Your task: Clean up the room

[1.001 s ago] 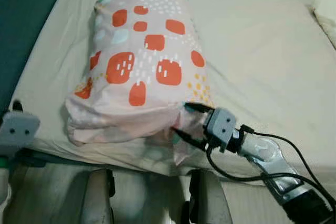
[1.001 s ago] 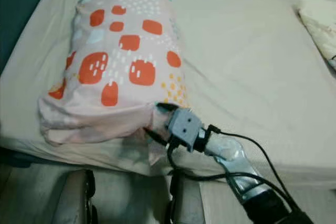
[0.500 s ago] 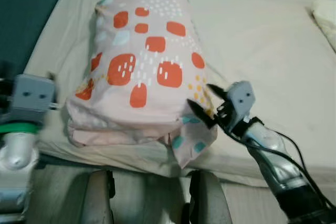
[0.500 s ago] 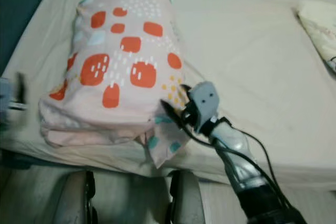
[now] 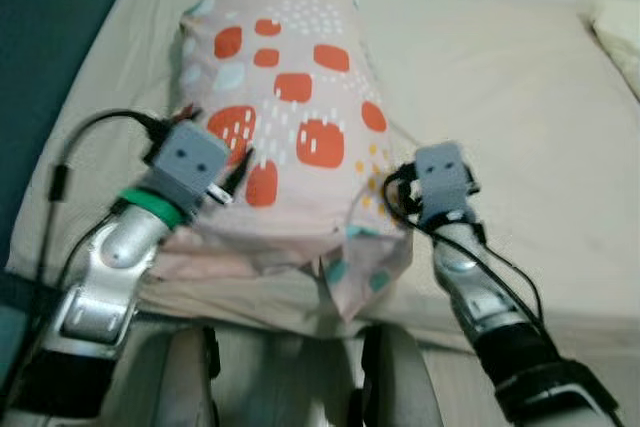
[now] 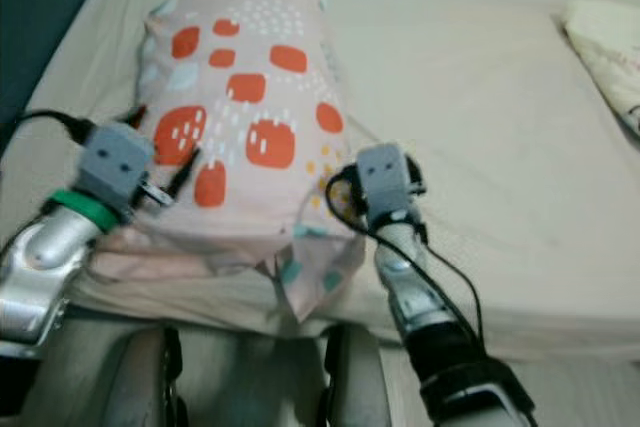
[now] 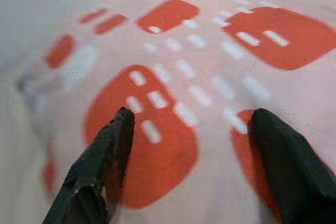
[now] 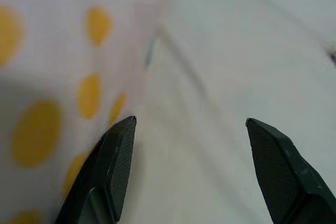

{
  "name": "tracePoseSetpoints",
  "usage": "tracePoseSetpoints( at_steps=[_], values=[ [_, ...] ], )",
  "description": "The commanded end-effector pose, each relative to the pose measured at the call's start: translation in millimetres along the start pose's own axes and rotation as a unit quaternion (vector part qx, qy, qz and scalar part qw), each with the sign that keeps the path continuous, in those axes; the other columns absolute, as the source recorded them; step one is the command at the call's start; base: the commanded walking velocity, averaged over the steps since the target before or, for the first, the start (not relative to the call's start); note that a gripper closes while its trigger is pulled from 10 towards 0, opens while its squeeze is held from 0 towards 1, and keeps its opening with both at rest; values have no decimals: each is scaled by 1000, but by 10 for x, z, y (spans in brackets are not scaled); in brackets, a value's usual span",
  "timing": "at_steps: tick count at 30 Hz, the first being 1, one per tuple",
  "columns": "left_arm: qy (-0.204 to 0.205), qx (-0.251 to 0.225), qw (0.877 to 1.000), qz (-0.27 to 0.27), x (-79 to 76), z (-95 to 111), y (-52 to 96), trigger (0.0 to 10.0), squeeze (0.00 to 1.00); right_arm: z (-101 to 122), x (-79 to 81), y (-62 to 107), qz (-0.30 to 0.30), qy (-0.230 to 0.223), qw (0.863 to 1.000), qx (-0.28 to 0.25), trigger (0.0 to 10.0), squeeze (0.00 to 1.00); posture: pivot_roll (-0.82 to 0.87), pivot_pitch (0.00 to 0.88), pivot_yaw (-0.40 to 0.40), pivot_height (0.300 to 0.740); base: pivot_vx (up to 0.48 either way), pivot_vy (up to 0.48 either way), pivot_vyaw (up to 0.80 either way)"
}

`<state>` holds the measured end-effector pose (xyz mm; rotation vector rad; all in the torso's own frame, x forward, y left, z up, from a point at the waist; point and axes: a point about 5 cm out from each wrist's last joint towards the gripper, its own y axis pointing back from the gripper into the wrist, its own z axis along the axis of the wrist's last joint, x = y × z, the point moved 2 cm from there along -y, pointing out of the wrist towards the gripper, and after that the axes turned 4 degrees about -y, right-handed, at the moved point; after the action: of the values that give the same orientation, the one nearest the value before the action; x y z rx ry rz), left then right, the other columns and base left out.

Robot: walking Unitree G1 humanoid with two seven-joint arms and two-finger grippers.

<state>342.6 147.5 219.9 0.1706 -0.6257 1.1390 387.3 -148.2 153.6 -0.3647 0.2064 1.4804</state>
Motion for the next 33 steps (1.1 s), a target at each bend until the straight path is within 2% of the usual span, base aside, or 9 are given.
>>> tracePoseSetpoints(
  at_steps=[1, 3, 7, 12, 18, 20, 25, 28, 33],
  values=[
    [12, 9, 1000, -12, -40, -49, 14, 10000, 0, -88, -23, 21, -4, 12, 1000, 15, 10000, 0, 97, 229, -5, 579, 0, 0, 0],
    [53, 59, 990, -117, -293, -267, 134, 10000, 0, -177, 385, 100, 77, 21, 996, 30, 10000, 0, 90, 238, 8, 579, 0, 0, 0],
    [19, 126, 980, -154, -347, -499, 383, 10000, 0, -83, 842, 244, 187, -6, 982, 7, 10000, 0, 87, 239, 17, 579, 0, 0, 0],
    [-79, 304, 944, -105, -7, -1046, 942, 10000, 0, 192, 1424, 539, 328, -41, 942, -59, 10000, 0, 103, 240, 21, 579, 0, 0, 0],
    [-132, 376, 916, -54, 392, -1252, 1349, 10000, 0, 359, 1698, 736, 396, -45, 912, -98, 10000, 0, 129, 243, 6, 579, 0, 0, 0],
    [-132, 376, 916, -54, 392, -1252, 1349, 10000, 0, 359, 1698, 736, 396, -45, 912, -98, 10000, 0, 129, 243, 6, 579, 0, 0, 0],
    [-135, 216, 964, 81, 676, -816, 894, 10000, 0, 342, 1649, 608, 365, 6, 925, -108, 10000, 0, 144, 240, -16, 579, 0, 0, 0],
    [-125, 185, 970, 97, 673, -717, 813, 10000, 0, 344, 1613, 571, 358, 6, 928, -108, 10000, 0, 144, 240, -16, 579, 0, 0, 0],
    [-74, 102, 990, 69, 364, -475, 377, 10000, 0, 408, 1178, 260, 257, 15, 959, -122, 10000, 0, 120, 230, -14, 579, 0, 0, 0]
  ],
)
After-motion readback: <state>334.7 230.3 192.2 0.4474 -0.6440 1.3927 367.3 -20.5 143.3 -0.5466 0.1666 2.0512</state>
